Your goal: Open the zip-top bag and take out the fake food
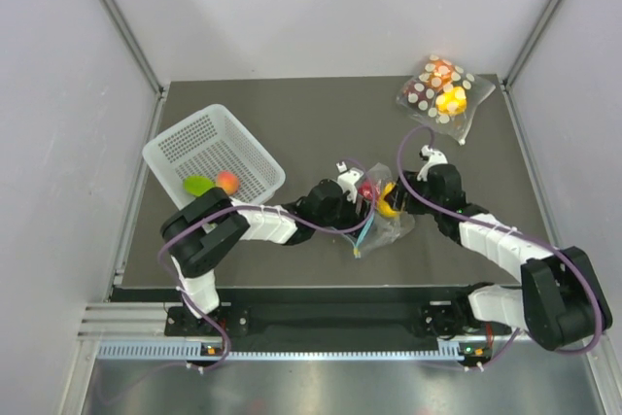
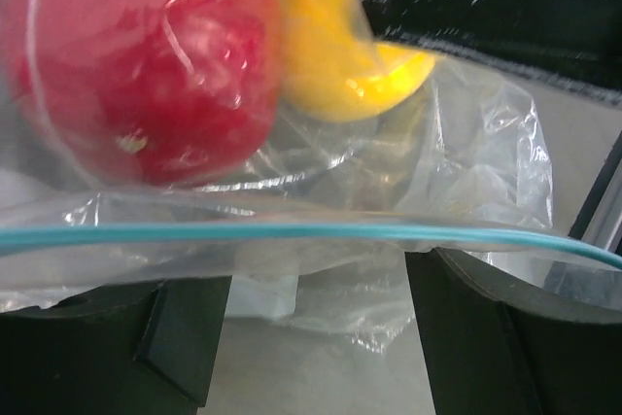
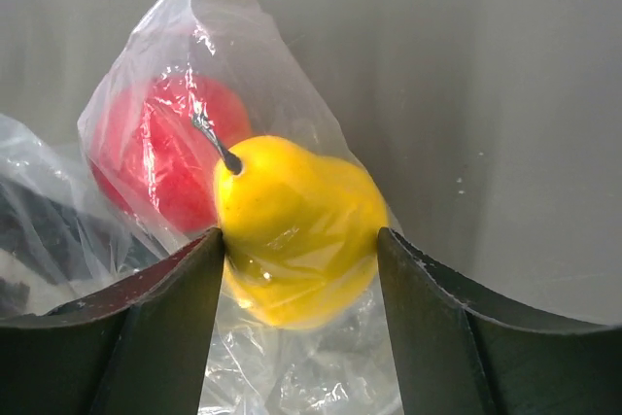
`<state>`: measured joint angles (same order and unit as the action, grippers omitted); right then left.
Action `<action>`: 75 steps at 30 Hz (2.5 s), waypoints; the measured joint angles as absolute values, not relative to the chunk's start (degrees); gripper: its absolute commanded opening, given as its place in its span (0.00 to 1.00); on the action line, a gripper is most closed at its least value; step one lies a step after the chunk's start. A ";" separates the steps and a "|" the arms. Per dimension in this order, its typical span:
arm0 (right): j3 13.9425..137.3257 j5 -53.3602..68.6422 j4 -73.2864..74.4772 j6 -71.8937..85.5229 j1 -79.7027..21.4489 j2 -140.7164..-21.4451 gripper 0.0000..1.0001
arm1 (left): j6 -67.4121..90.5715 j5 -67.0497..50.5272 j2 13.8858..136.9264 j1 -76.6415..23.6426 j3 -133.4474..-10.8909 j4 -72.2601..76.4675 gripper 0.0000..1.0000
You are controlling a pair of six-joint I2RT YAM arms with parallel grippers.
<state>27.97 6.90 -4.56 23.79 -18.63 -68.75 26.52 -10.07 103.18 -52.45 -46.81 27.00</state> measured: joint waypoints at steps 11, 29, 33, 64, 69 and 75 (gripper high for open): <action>27.73 12.29 -14.72 24.93 -18.72 -71.96 0.01 | 27.40 -10.07 106.67 -52.45 -49.52 33.04 0.78; 27.99 19.27 -14.13 26.15 -19.49 -72.60 0.00 | 23.79 -4.69 108.95 -52.66 -49.52 35.33 0.80; 27.27 21.76 -10.81 26.83 -20.21 -71.20 0.00 | 21.96 -2.13 109.25 -52.71 -49.50 35.66 0.80; 37.91 11.42 9.37 21.56 -21.10 -62.26 0.80 | 16.56 -2.55 107.09 -52.84 -39.94 46.83 0.79; 38.65 10.09 5.89 20.53 -21.10 -70.98 0.69 | 16.58 -3.18 107.07 -52.84 -39.94 46.87 0.79; 39.57 9.17 0.27 20.51 -21.10 -77.34 0.13 | 16.62 -3.60 107.07 -52.84 -39.94 47.31 0.79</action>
<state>39.57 9.17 0.27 20.51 -21.10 -77.34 16.62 -3.60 107.07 -52.84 -39.94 47.31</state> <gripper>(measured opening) 0.244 0.788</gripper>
